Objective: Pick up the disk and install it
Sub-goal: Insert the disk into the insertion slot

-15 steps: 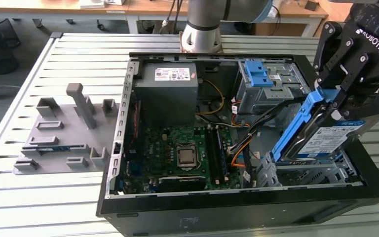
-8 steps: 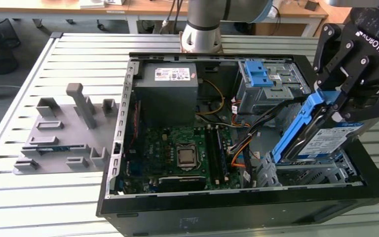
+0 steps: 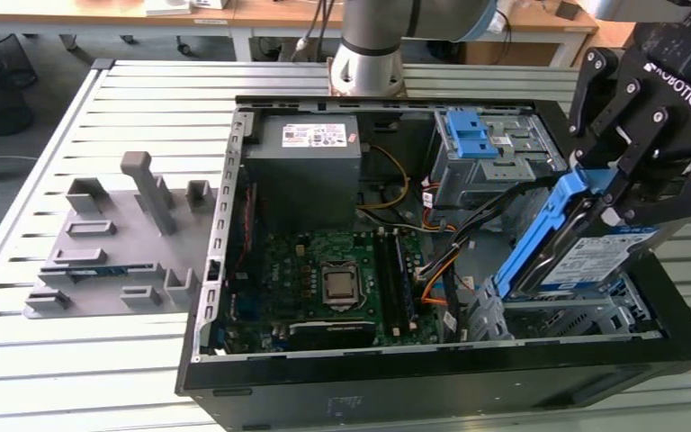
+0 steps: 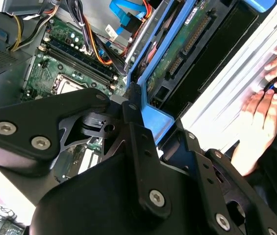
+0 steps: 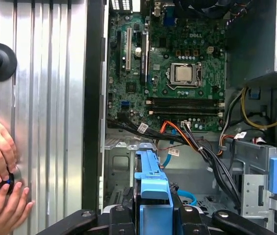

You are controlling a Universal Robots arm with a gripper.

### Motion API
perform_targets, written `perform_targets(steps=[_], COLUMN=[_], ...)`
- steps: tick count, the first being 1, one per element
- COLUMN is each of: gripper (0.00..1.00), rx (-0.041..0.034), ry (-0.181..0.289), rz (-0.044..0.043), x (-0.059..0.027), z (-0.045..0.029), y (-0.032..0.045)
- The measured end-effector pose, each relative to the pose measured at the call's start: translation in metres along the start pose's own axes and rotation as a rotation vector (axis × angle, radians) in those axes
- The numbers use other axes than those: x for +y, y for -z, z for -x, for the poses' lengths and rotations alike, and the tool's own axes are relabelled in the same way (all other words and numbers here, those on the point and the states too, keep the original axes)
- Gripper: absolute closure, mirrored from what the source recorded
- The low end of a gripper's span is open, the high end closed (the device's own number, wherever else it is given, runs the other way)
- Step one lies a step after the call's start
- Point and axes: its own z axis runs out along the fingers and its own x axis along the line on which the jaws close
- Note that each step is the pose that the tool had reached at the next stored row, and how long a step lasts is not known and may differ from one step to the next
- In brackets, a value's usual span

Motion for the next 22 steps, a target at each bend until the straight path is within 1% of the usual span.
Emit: perform_targets(steps=[22], gripper=[0.64], rx=[-0.0001], ry=[-0.003], rz=[0.0000], x=[-0.0001], z=[0.0000], y=[-0.0117])
